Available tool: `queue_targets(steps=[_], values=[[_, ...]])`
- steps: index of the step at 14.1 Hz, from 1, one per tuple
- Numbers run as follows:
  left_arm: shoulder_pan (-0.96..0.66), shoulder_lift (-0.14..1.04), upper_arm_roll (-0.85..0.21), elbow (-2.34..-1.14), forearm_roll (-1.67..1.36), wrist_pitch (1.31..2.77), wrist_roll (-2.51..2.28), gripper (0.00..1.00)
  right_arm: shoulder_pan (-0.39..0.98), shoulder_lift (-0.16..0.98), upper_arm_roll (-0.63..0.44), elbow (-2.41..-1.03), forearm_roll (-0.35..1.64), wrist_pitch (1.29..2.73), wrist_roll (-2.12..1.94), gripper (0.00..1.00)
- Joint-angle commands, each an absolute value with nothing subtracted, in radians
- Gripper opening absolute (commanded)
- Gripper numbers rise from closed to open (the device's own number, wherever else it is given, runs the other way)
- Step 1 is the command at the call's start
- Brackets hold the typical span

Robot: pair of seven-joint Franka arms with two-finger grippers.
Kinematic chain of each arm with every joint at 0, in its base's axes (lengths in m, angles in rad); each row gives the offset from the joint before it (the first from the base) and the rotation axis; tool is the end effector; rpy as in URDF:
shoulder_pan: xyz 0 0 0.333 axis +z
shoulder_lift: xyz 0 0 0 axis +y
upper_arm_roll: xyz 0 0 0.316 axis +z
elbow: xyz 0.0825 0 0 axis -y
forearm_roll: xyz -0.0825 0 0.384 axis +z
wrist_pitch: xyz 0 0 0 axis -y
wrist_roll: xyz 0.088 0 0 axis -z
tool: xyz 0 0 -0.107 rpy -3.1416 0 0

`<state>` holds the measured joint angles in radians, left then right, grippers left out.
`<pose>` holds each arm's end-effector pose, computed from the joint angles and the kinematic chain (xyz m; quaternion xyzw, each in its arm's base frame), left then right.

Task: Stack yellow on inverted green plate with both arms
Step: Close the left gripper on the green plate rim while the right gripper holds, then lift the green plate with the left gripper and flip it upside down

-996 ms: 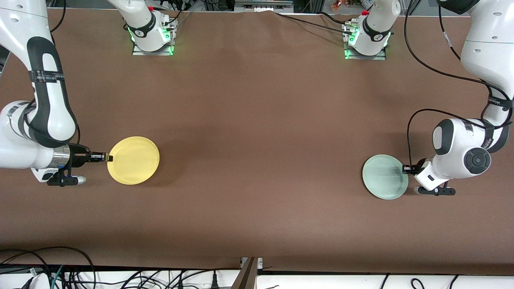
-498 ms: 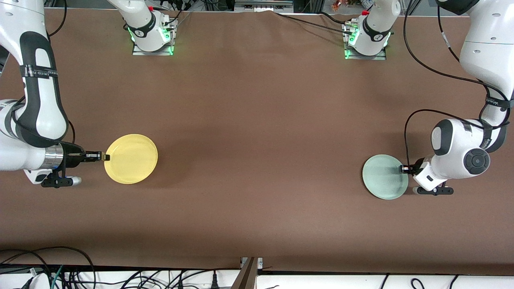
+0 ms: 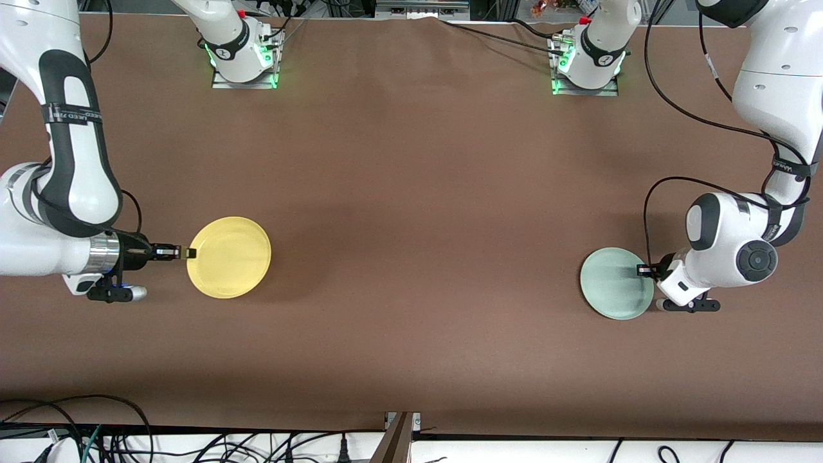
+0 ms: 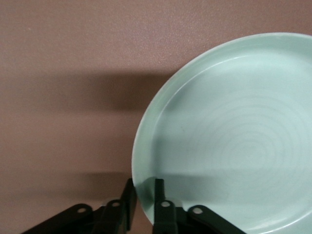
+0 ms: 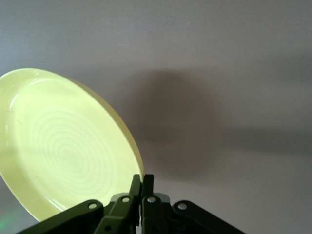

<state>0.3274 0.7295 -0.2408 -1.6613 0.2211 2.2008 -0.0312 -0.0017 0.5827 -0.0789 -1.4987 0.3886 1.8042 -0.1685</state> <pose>0.6590 0.0797 0.1784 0.9967 0.0091 -0.0811 0.0008 0.6771 -0.0149 0.3138 -0.9780 0.0237 0.1137 0.1734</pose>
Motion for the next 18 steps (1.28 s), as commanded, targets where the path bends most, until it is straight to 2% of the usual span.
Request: queue_targets(steps=[1, 6, 8, 12, 16, 18], values=[[0.319, 0.741, -0.238, -1.626, 0.206, 2.180, -0.029, 0.01, -0.002, 0.581, -0.077, -1.485, 0.408, 1.787, -0.156, 0.00], [0.319, 0.730, -0.242, -1.597, 0.210, 2.174, -0.023, 0.00, 0.003, 0.581, -0.077, -1.485, 0.408, 1.787, -0.152, 0.00], [0.295, 0.709, -0.250, -1.545, 0.224, 2.094, -0.026, 0.00, 0.003, 0.583, -0.077, -1.485, 0.408, 1.787, -0.152, 0.00], [0.165, 0.693, -0.245, -1.341, 0.247, 1.832, -0.034, 0.00, 0.005, 0.583, -0.077, -1.485, 0.408, 1.787, -0.150, 0.00], [-0.050, 0.673, -0.236, -1.226, 0.493, 1.746, -0.107, 0.00, 0.008, 0.584, -0.077, -1.485, 0.408, 1.787, -0.150, 0.00], [-0.147, 0.680, -0.233, -1.213, 0.576, 1.735, -0.147, 0.00, 0.006, 0.584, -0.077, -1.485, 0.408, 1.787, -0.153, 0.00]])
